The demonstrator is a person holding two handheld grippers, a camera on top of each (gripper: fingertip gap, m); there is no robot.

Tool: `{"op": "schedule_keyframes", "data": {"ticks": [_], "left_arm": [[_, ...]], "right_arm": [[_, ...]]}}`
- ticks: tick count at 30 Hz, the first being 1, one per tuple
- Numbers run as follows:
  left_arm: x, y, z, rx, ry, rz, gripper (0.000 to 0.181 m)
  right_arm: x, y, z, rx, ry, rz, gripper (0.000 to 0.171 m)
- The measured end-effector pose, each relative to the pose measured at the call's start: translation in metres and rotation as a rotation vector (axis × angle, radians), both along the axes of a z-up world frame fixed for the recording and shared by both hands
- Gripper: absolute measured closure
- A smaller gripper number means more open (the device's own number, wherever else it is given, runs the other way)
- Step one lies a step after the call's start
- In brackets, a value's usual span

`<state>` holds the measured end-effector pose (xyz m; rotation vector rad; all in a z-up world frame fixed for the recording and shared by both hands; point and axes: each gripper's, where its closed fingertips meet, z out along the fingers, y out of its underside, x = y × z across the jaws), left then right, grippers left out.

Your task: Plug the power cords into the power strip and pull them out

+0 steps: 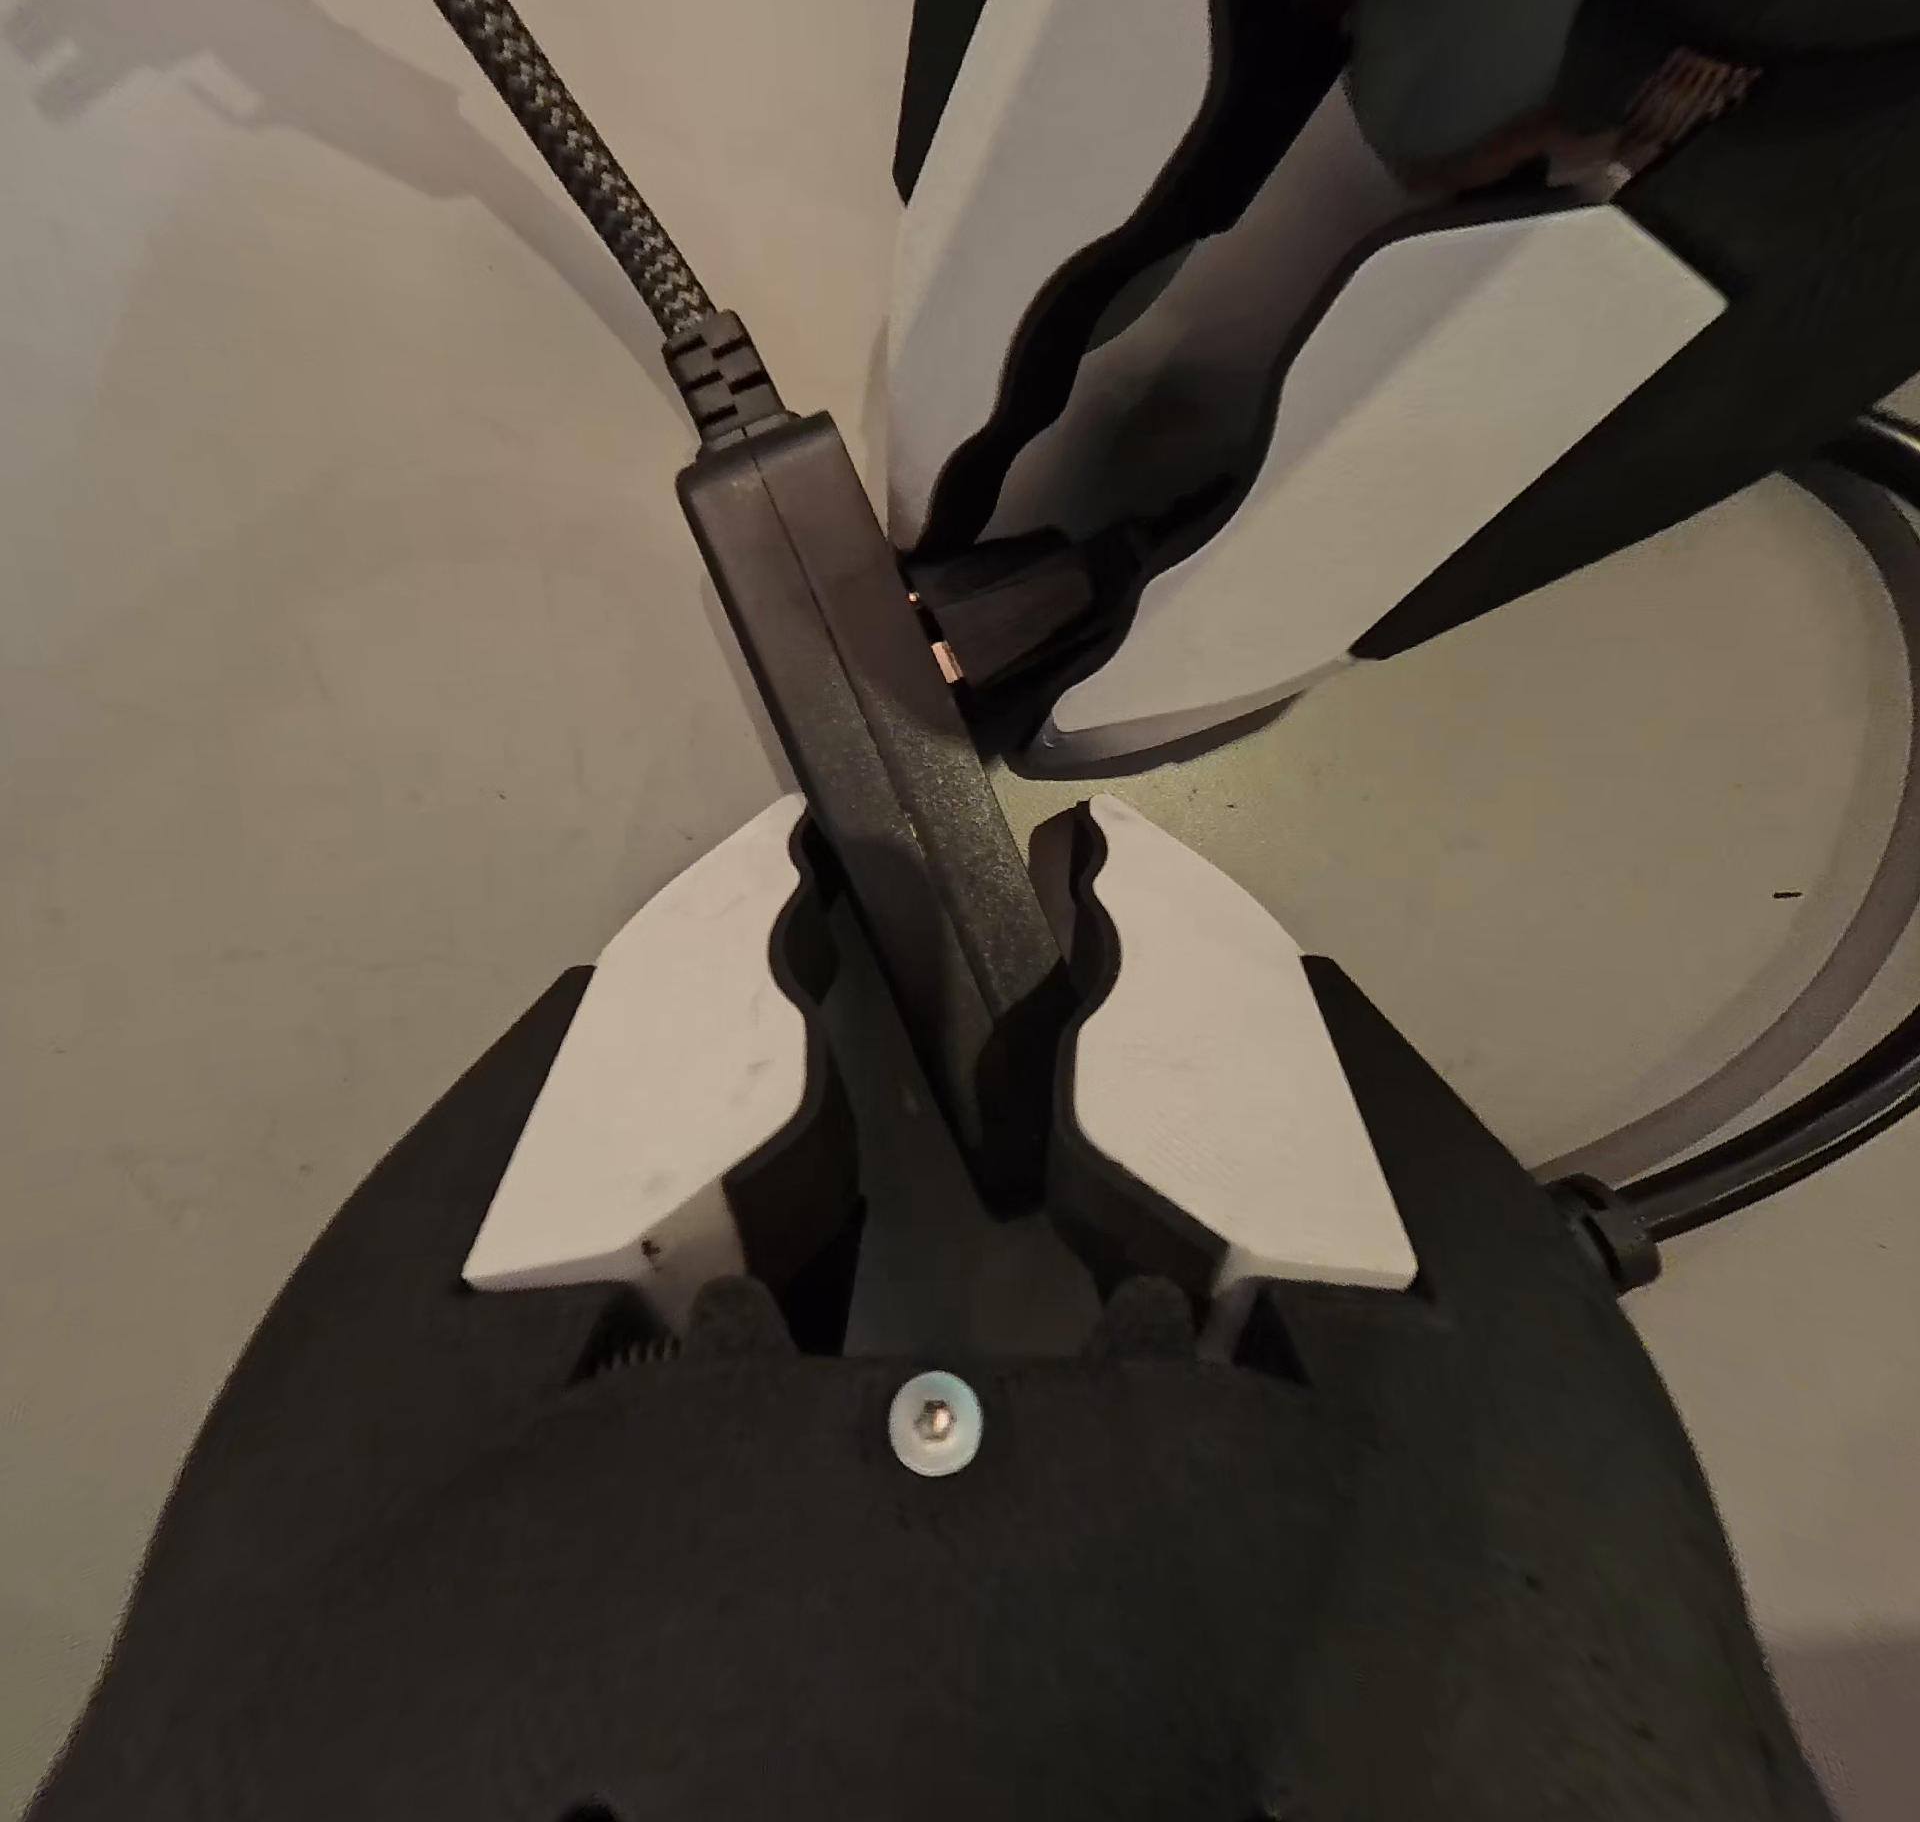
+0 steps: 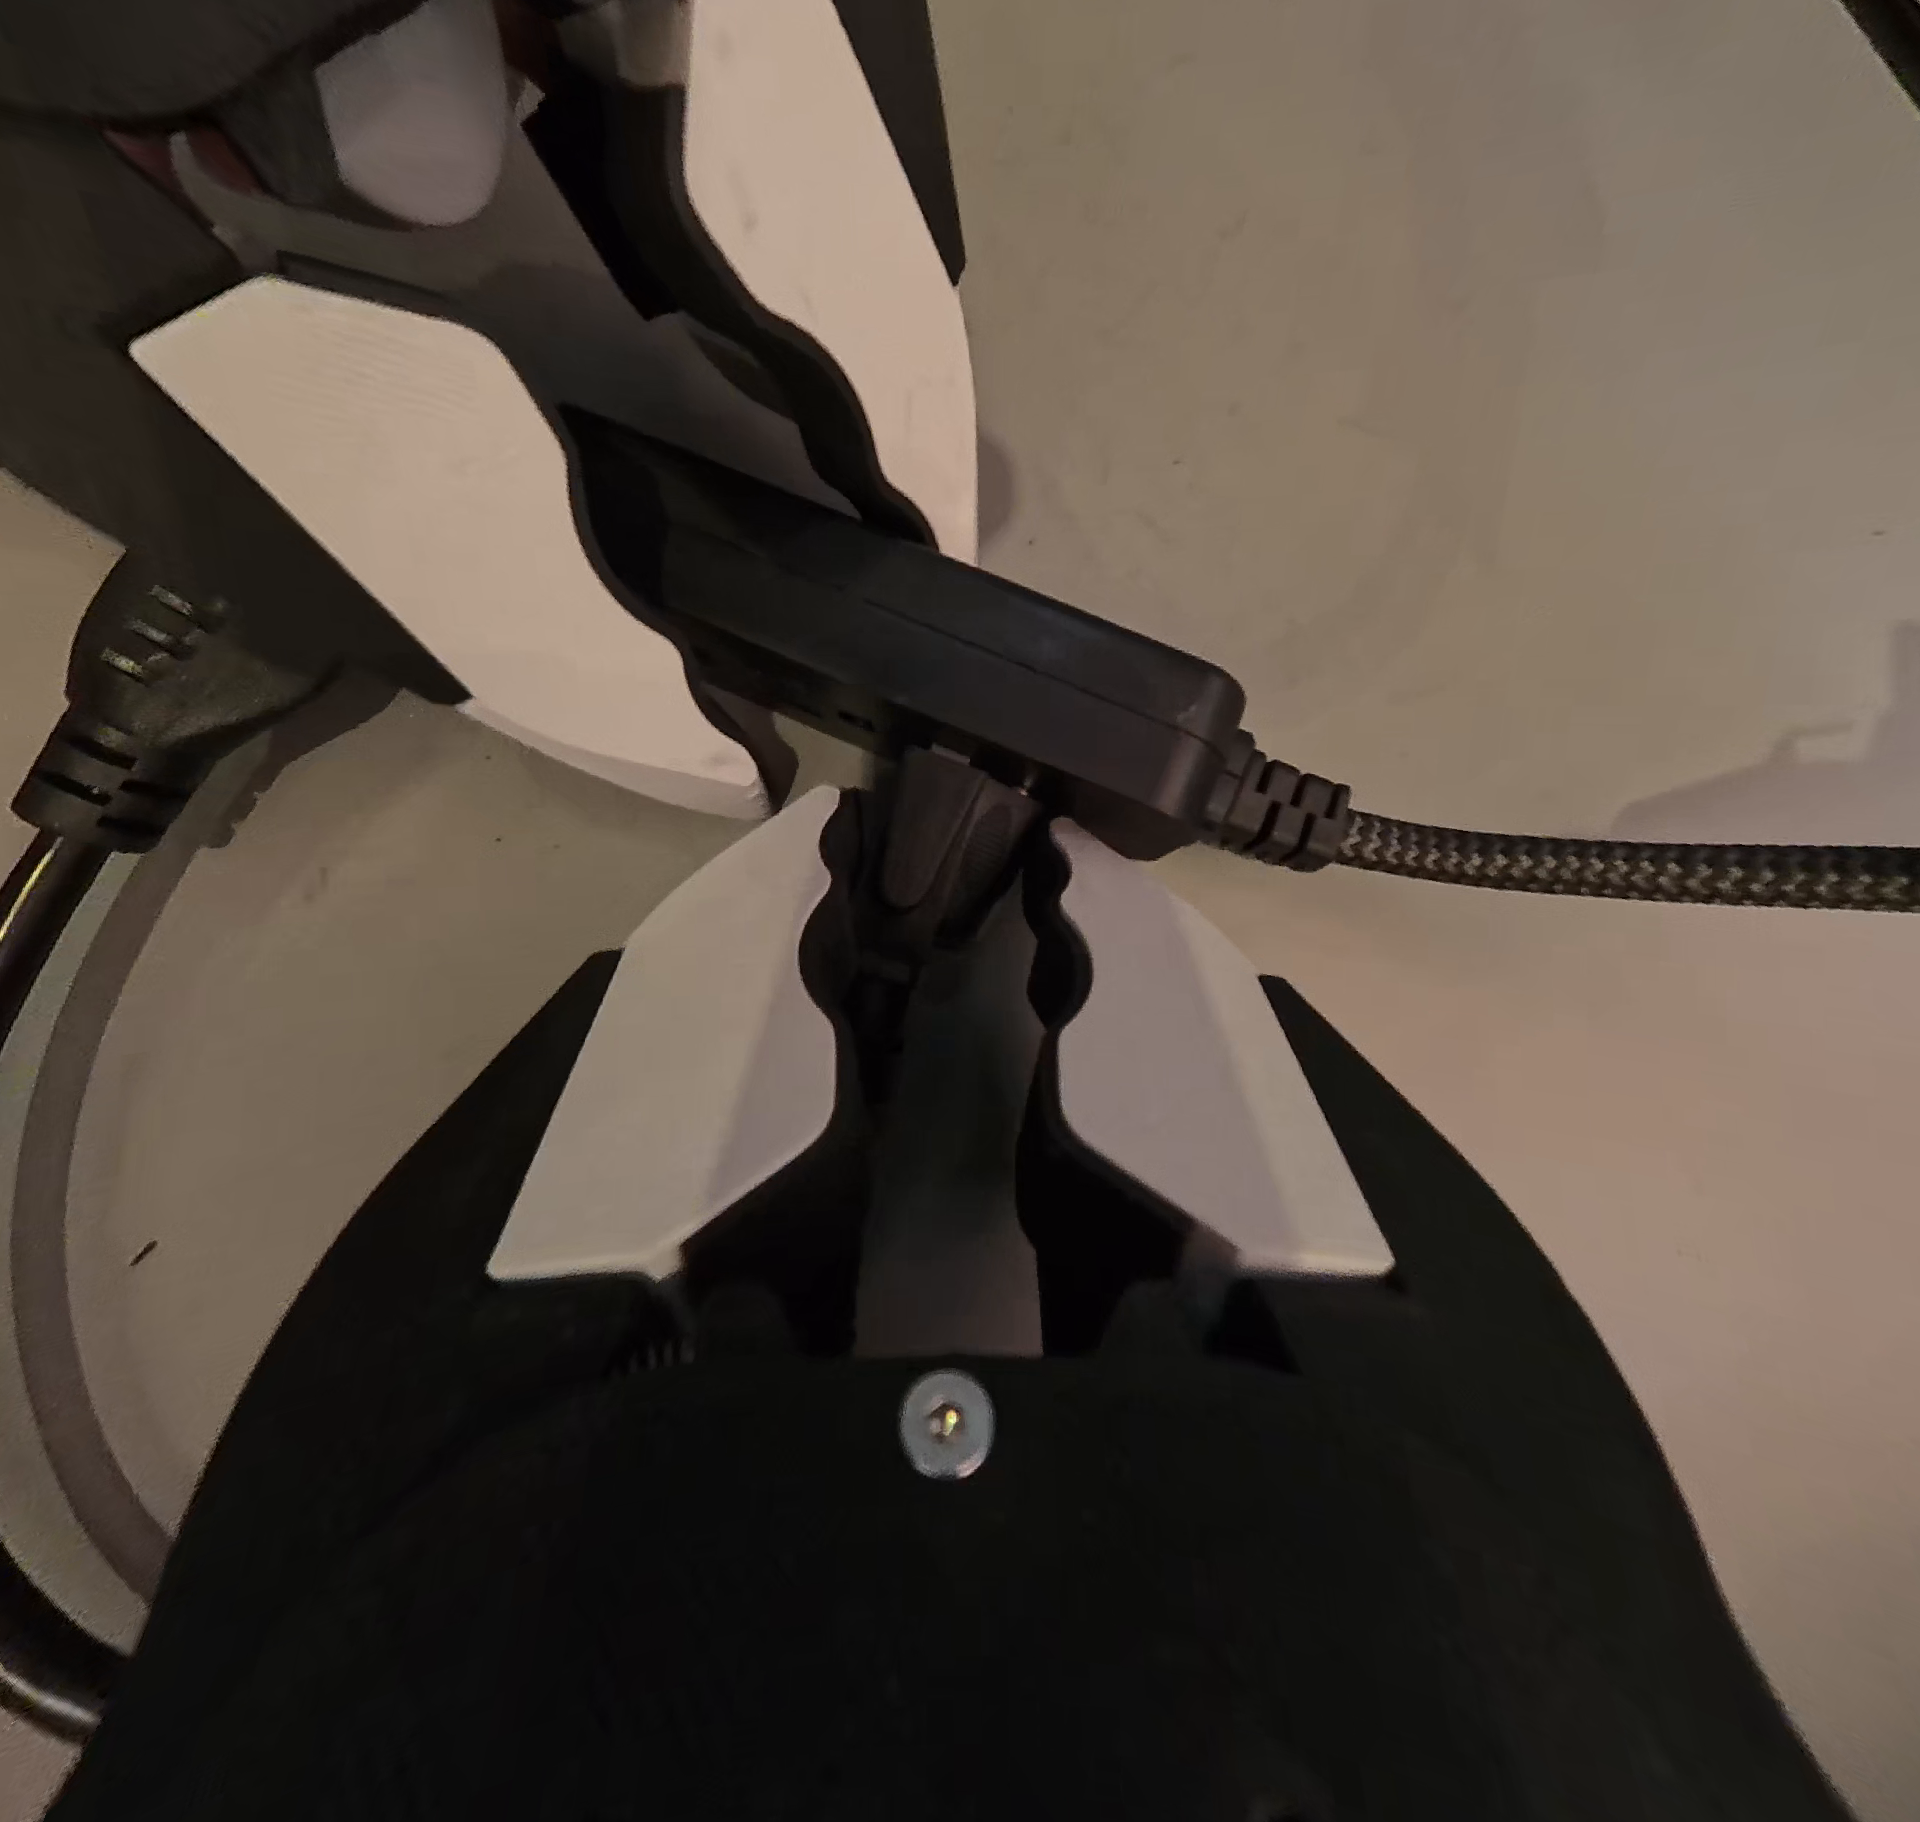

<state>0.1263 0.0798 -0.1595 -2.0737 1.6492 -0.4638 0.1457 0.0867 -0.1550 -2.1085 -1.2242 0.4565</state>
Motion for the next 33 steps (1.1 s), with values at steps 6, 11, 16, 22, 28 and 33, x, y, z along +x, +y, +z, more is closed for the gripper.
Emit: {"op": "schedule_keyframes", "data": {"ticks": [6, 11, 16, 22, 28, 33], "left_arm": [[0.002, 0.002, 0.0, 0.016, -0.021, 0.005, 0.141], [0.004, 0.006, 0.0, -0.001, -0.037, 0.093, 0.143], [0.004, 0.012, 0.001, 0.023, -0.025, 0.203, 0.149], [0.005, 0.011, 0.001, 0.04, -0.027, 0.236, 0.152], [0.007, 0.005, 0.001, 0.001, -0.066, 0.078, 0.147], [0.012, 0.017, 0.002, -0.015, -0.134, 0.323, 0.151]], "right_arm": [[0.002, 0.002, -0.001, 0.038, -0.022, -0.046, 0.138], [0.007, 0.007, -0.002, 0.021, -0.112, -0.144, 0.139], [0.012, 0.009, -0.003, -0.037, -0.05, -0.416, 0.144], [0.01, 0.009, -0.001, 0.013, 0.042, -0.403, 0.145], [0.01, 0.006, 0.002, 0.139, 0.007, -0.139, 0.141], [0.014, 0.017, 0.001, 0.076, 0.078, -0.341, 0.143]]}}
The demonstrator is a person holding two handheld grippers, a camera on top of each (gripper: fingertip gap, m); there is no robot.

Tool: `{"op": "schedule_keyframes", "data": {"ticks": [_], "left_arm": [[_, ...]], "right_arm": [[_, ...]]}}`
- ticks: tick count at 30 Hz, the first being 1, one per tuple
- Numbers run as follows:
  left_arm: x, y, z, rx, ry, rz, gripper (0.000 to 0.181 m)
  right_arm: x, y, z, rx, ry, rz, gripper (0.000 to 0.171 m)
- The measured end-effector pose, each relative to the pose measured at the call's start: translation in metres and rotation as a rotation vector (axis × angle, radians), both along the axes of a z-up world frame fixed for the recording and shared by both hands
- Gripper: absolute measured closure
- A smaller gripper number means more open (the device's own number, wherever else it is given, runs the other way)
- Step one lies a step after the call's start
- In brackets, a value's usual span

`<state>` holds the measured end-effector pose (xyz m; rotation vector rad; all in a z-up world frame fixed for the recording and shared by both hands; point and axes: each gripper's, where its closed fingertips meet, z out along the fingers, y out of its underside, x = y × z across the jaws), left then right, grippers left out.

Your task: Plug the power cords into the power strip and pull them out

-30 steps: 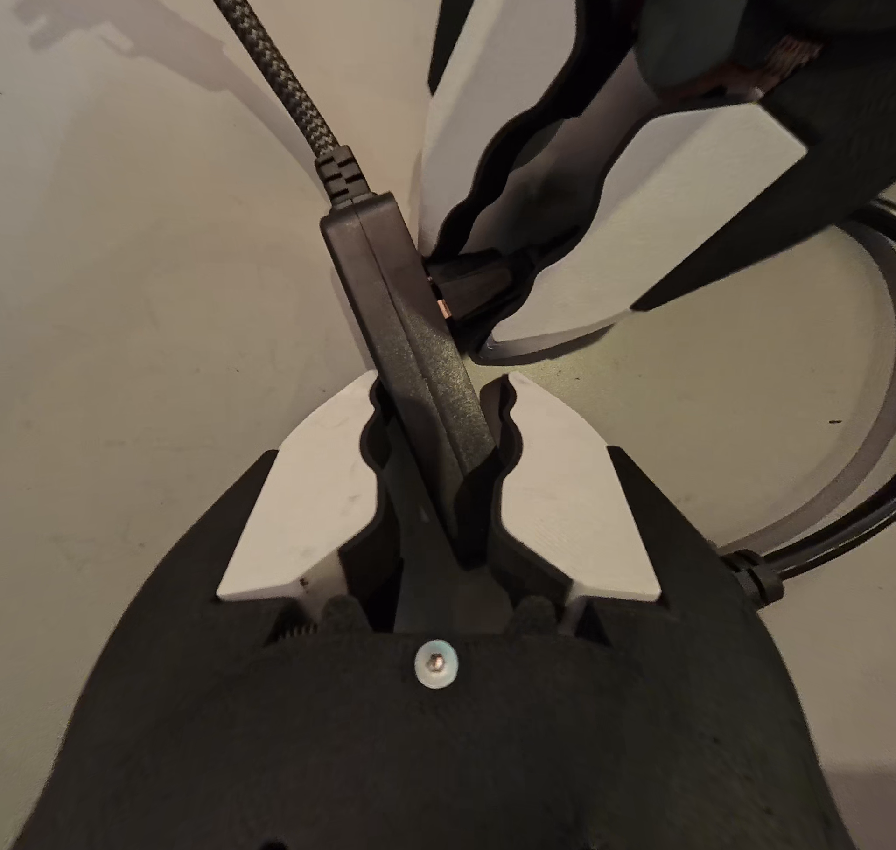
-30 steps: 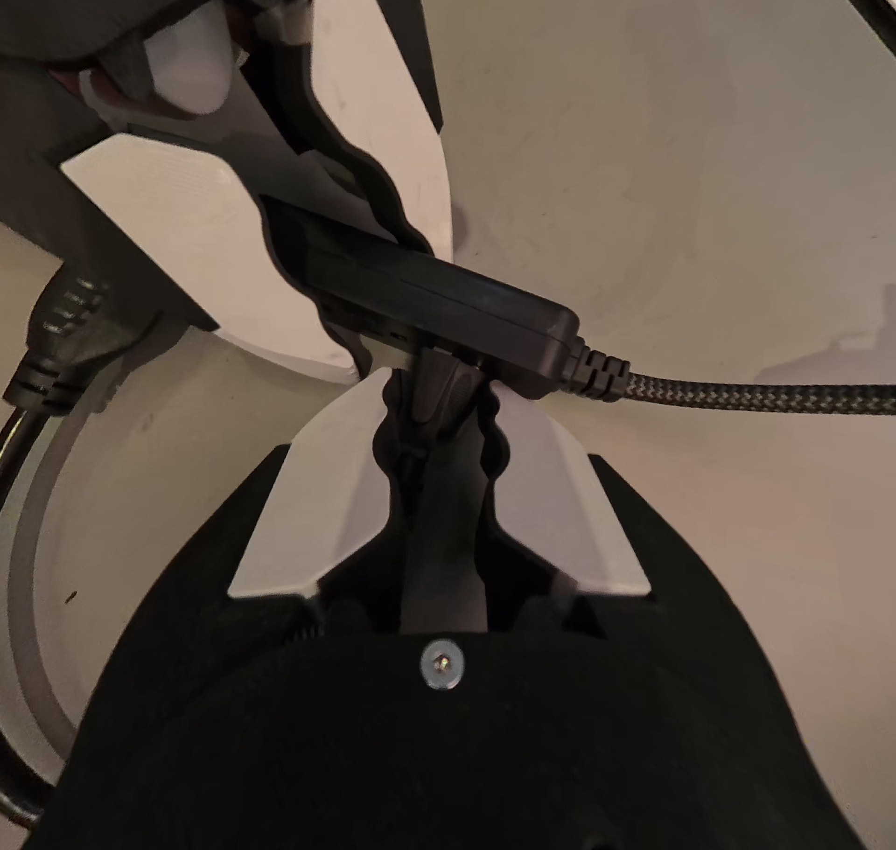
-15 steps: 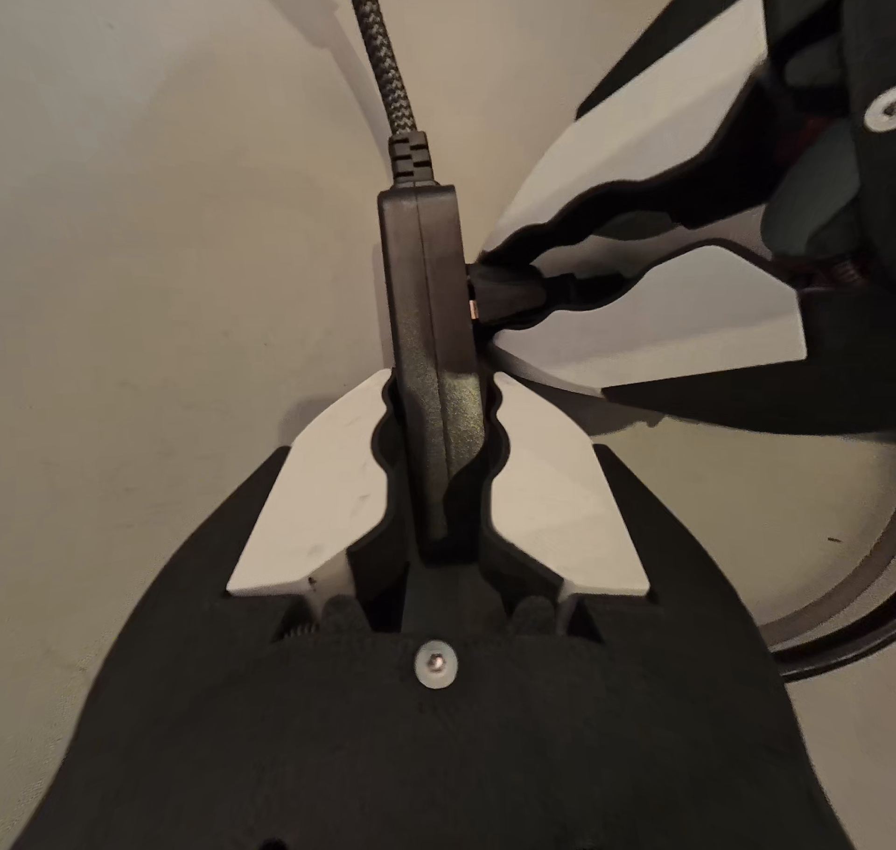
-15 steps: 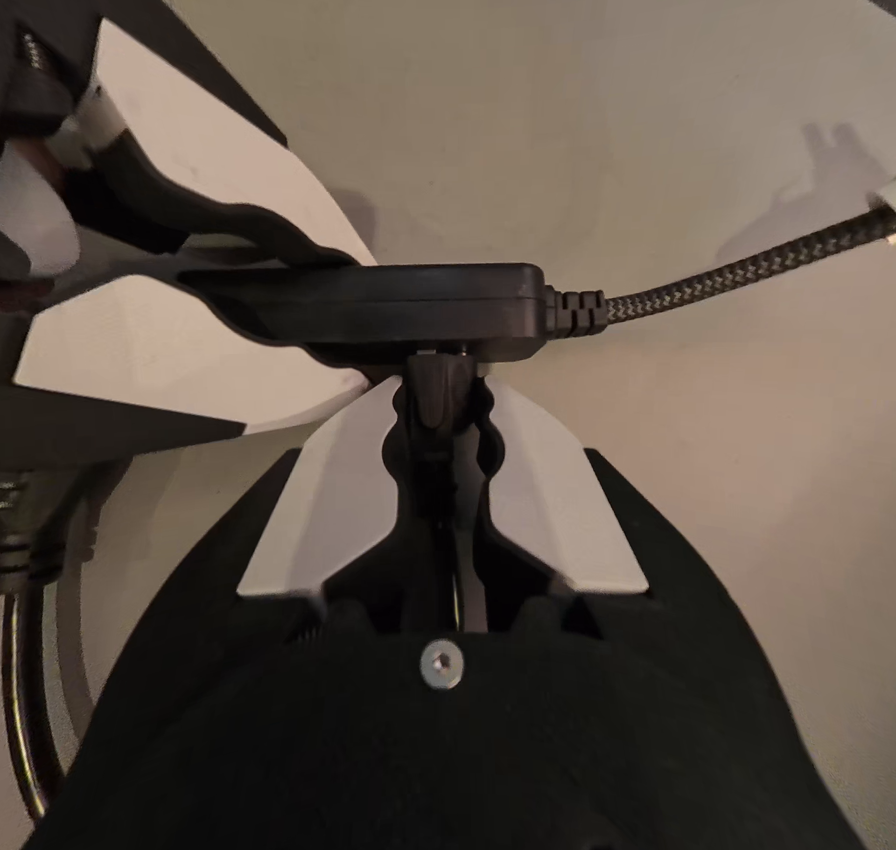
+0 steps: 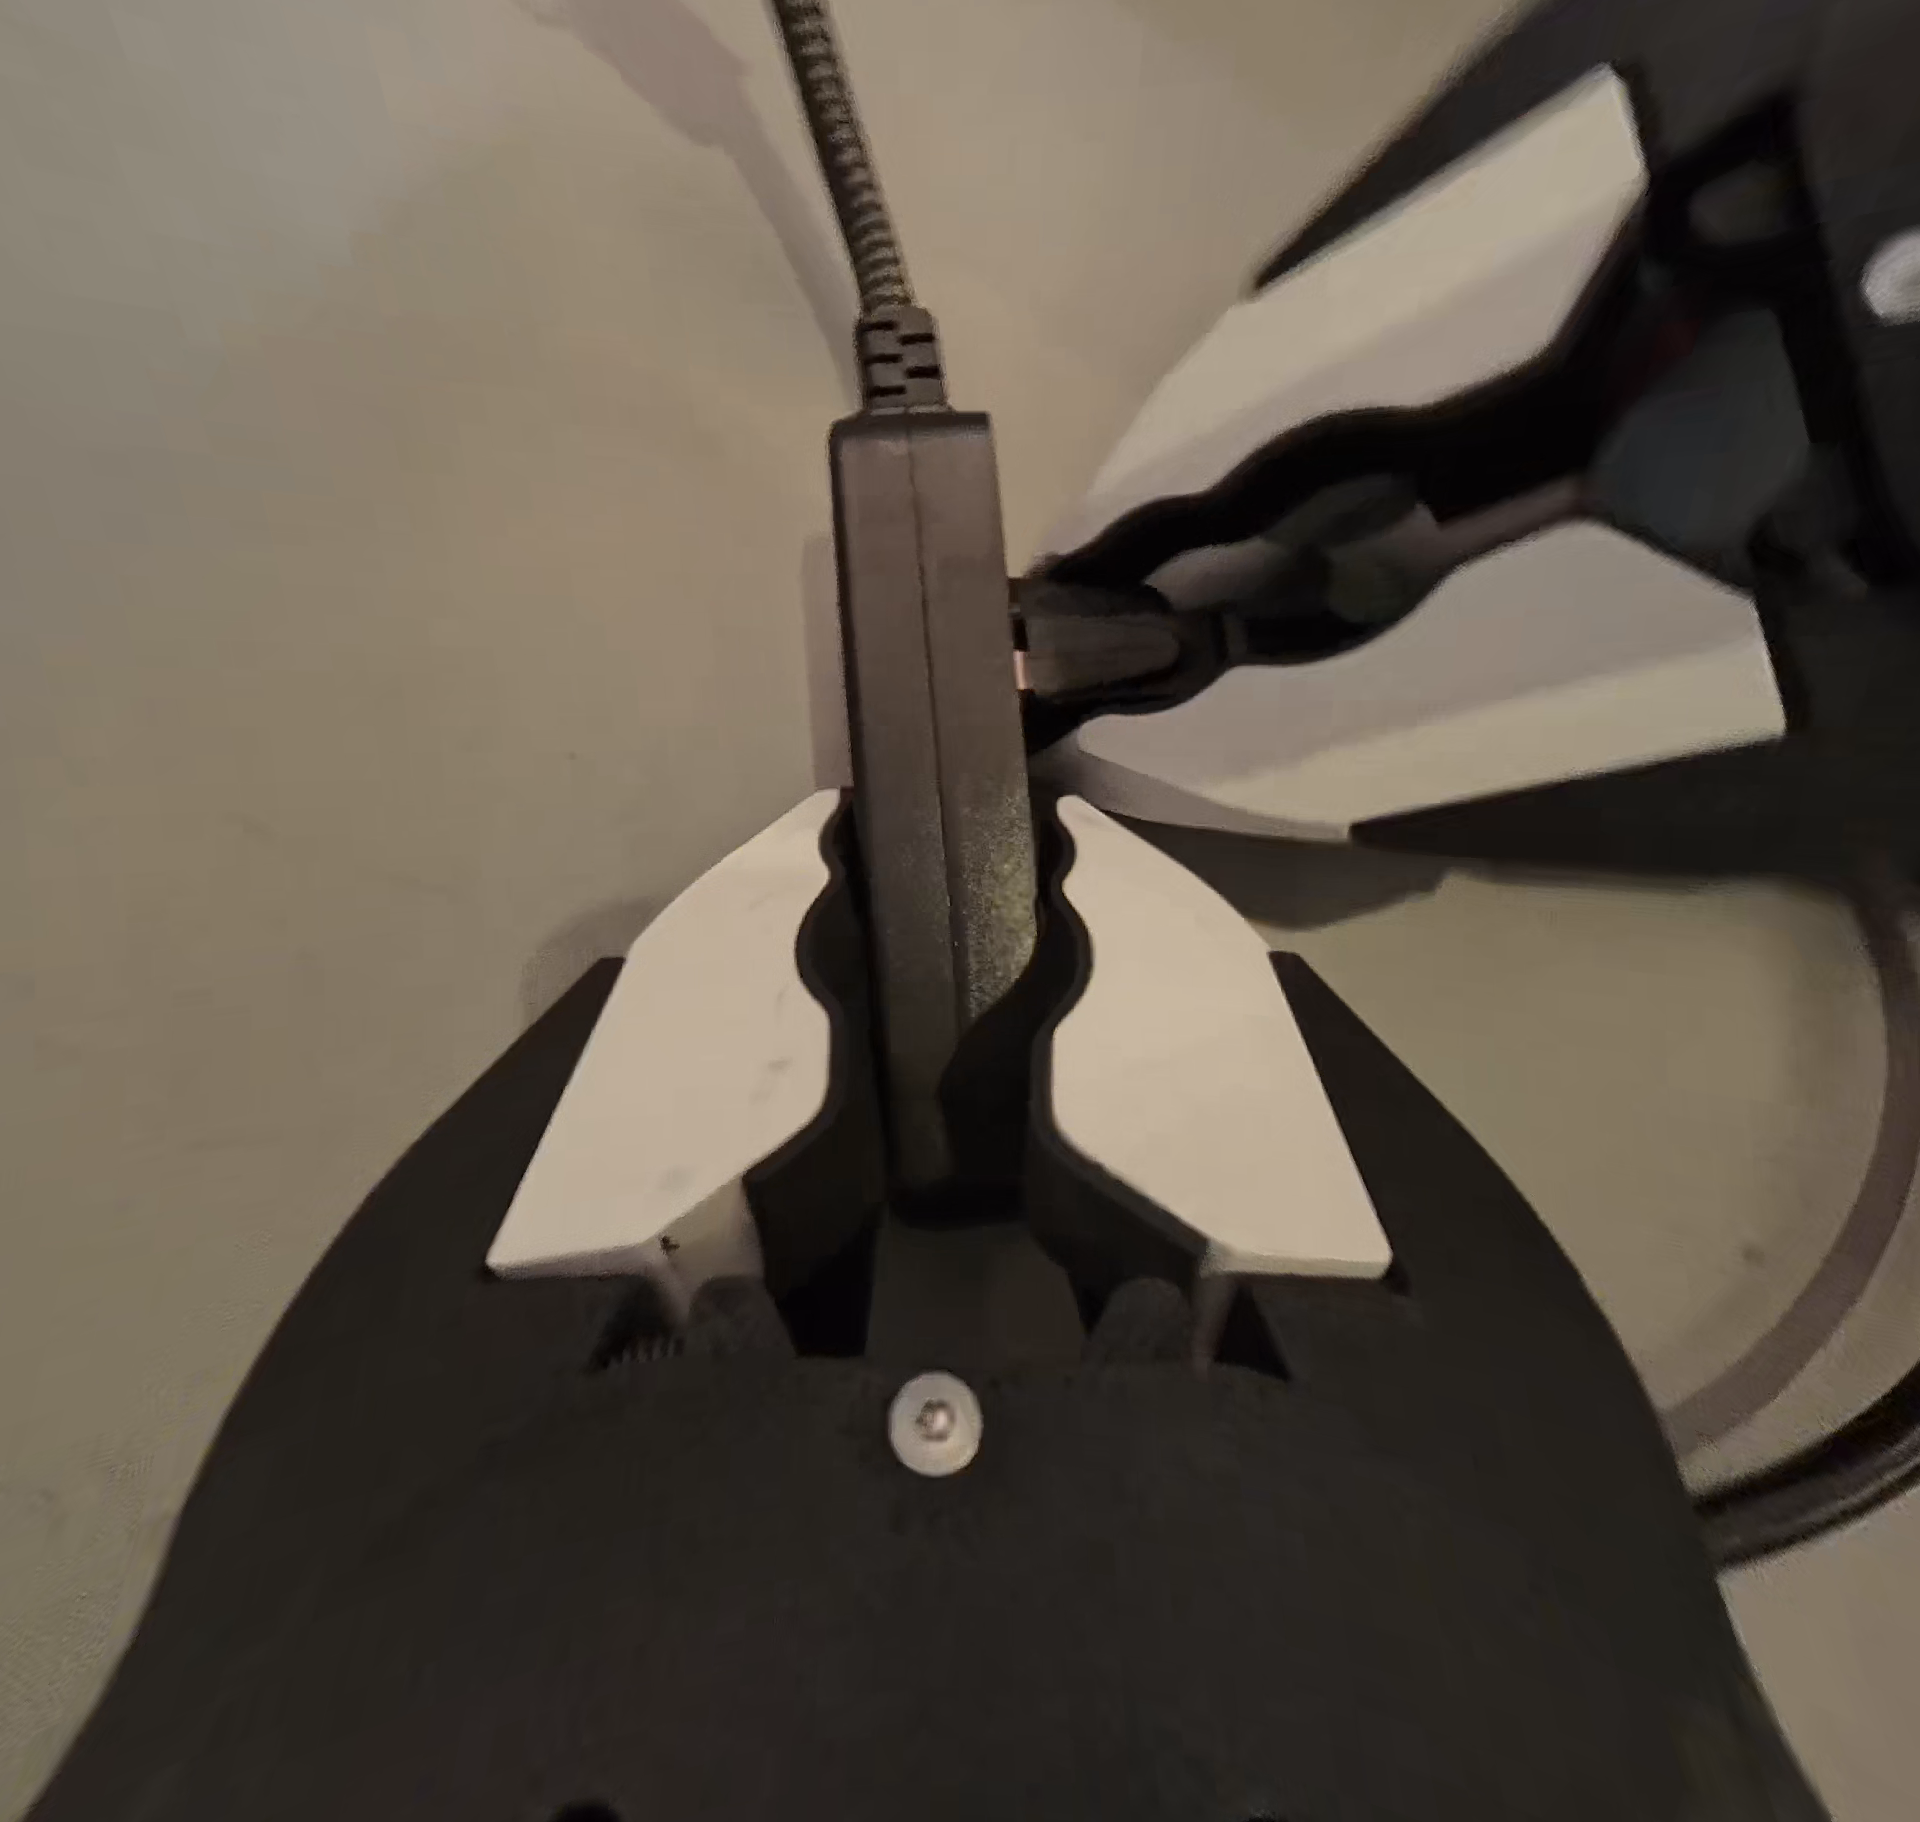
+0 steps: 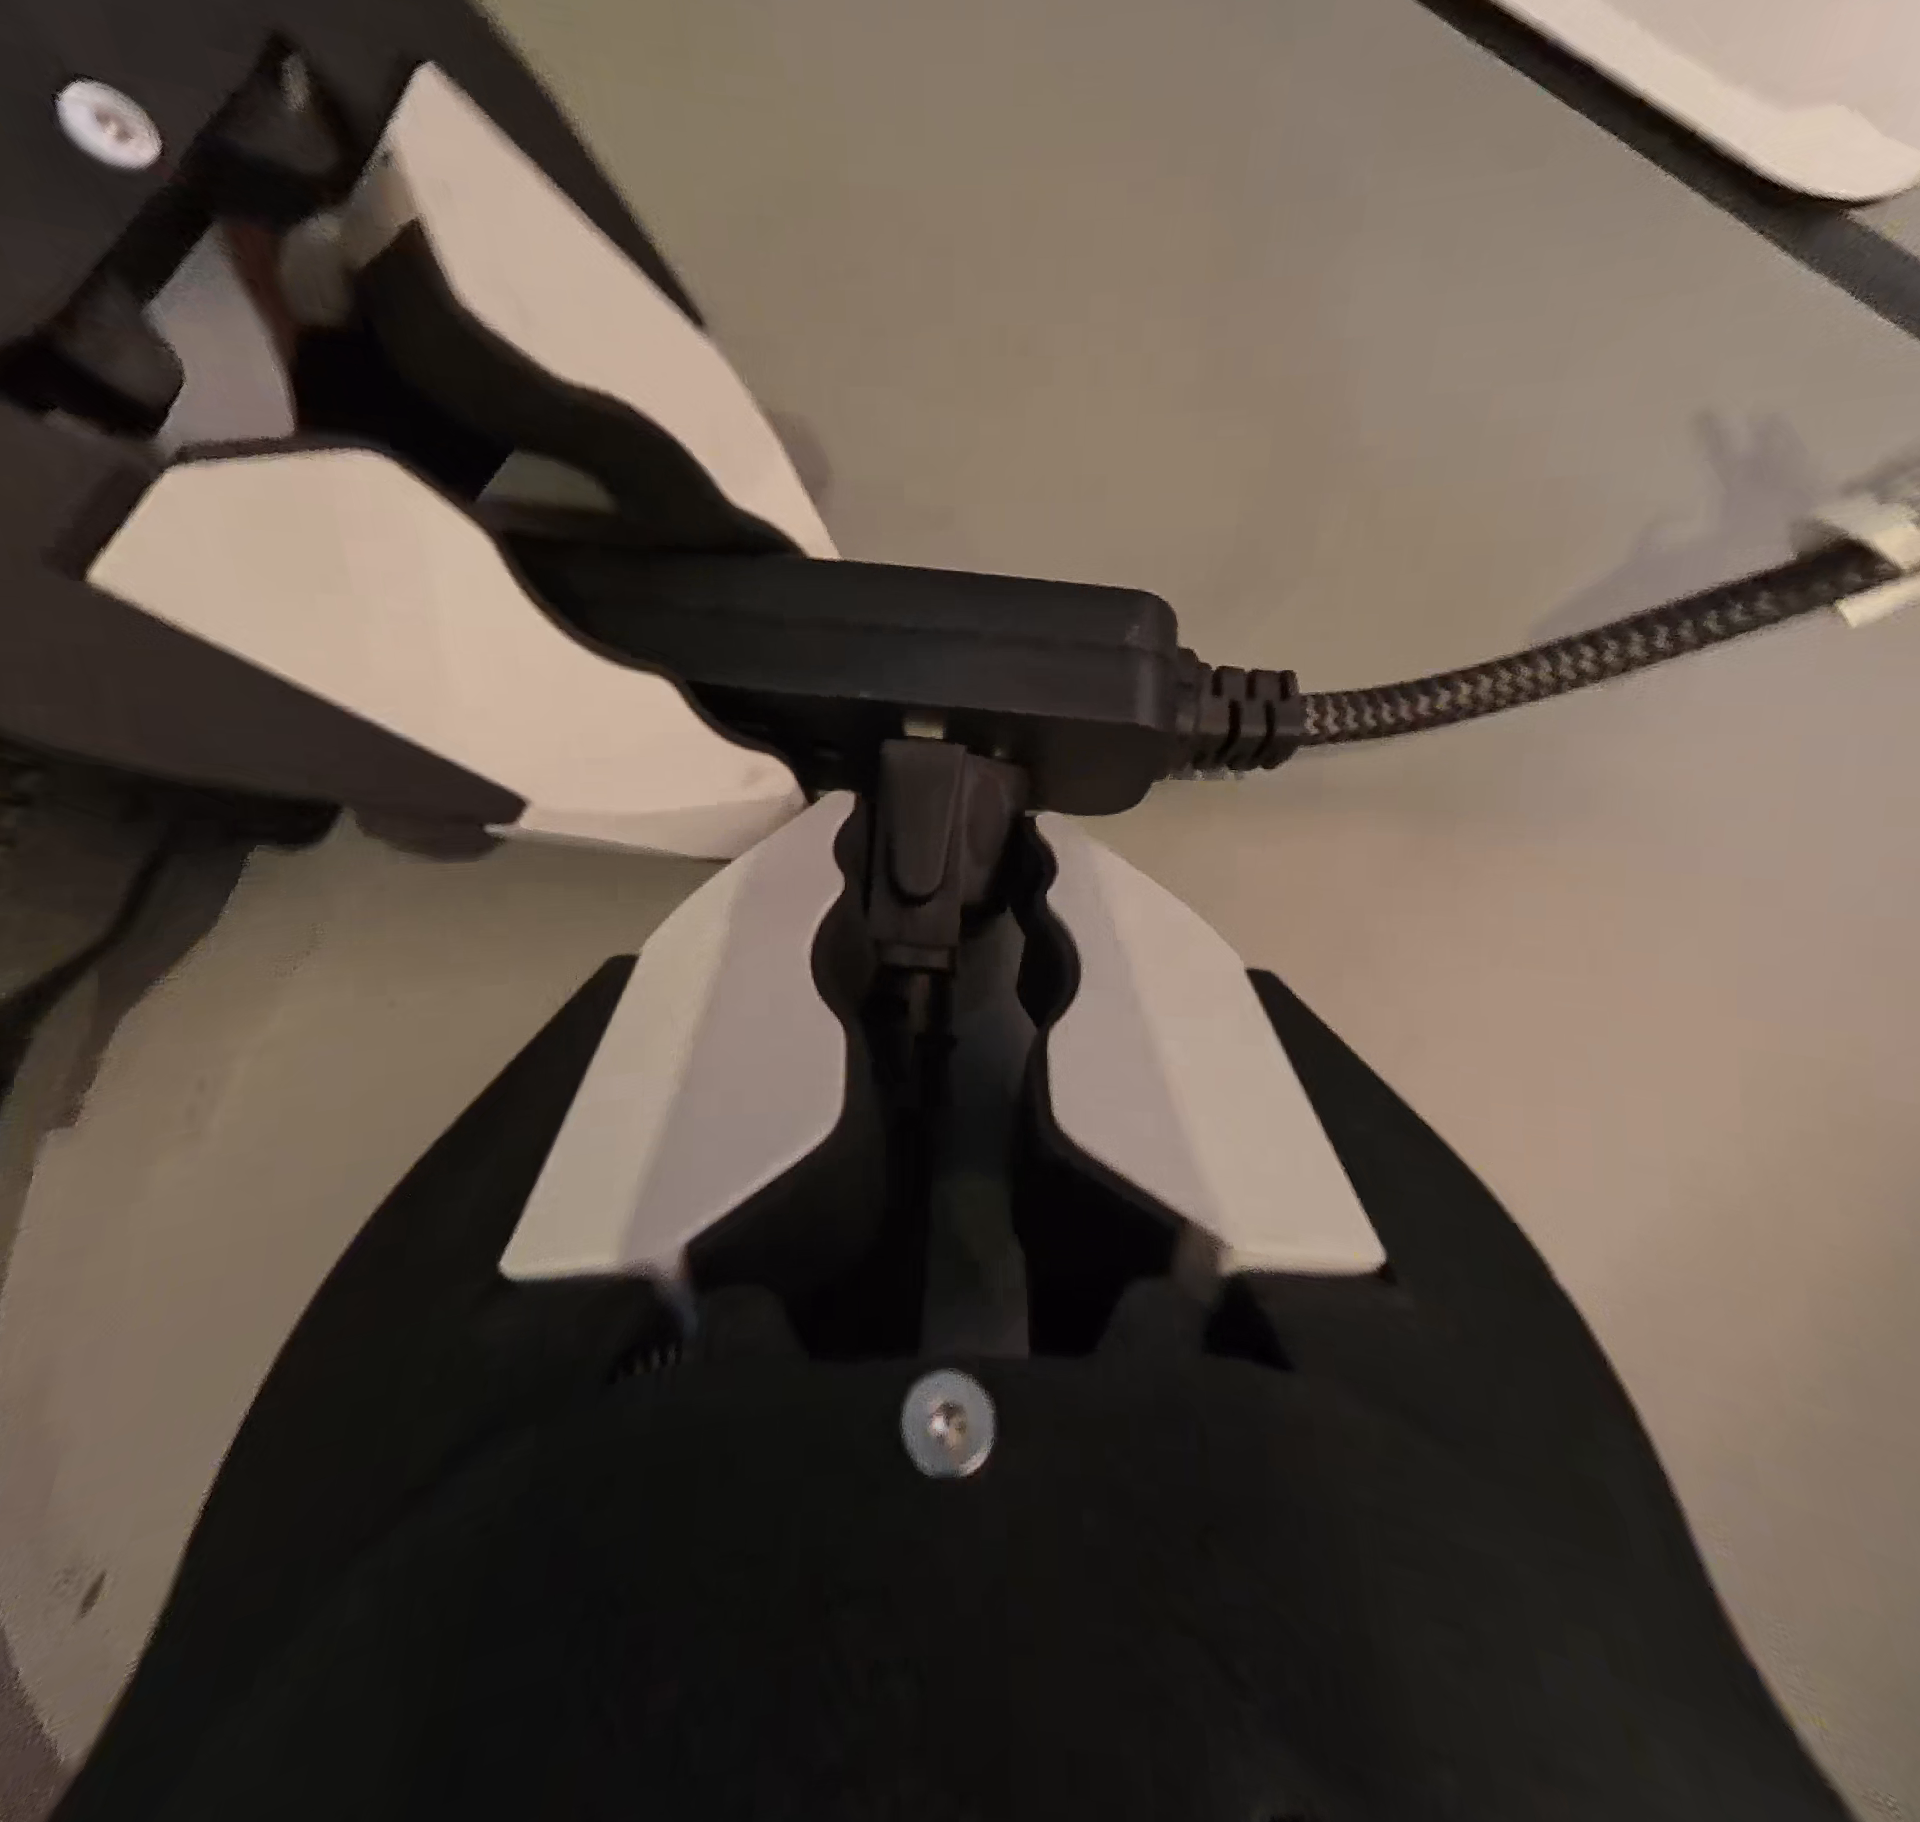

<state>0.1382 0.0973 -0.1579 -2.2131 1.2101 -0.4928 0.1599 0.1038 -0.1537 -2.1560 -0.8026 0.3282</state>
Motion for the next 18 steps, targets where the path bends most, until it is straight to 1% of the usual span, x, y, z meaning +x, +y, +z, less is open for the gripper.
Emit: {"op": "schedule_keyframes", "data": {"ticks": [1, 3, 7, 9, 10, 12, 14, 15, 18], "left_arm": [[0.001, 0.001, 0.0, 0.002, -0.01, 0.053, 0.153], [0.001, 0.002, 0.0, 0.032, 0.014, 0.098, 0.152], [0.0, 0.001, 0.0, 0.026, 0.011, 0.141, 0.154], [0.0, -0.001, 0.0, 0.029, 0.019, 0.123, 0.154], [0.0, -0.002, 0.0, 0.039, 0.024, 0.084, 0.152], [-0.001, -0.007, 0.0, 0.05, 0.031, -0.067, 0.152], [-0.003, -0.01, -0.001, 0.115, 0.063, -0.201, 0.15], [-0.002, -0.01, 0.0, 0.142, 0.075, -0.216, 0.15], [0.0, -0.009, 0.0, 0.087, 0.025, -0.216, 0.149]], "right_arm": [[0.001, 0.001, 0.0, -0.002, 0.004, -0.039, 0.145], [0.002, 0.002, -0.001, -0.02, 0.021, -0.083, 0.145], [0.003, 0.001, 0.0, -0.028, 0.03, -0.151, 0.145], [0.002, -0.001, 0.0, -0.027, 0.029, -0.156, 0.145], [0.002, -0.003, 0.0, -0.017, 0.017, -0.12, 0.145], [-0.001, -0.008, 0.001, 0.042, -0.04, 0.045, 0.144], [-0.001, -0.013, 0.002, 0.083, -0.096, 0.152, 0.142], [-0.001, -0.012, 0.001, 0.085, -0.107, 0.171, 0.142], [0.0, -0.011, 0.002, 0.073, -0.062, 0.186, 0.141]]}}
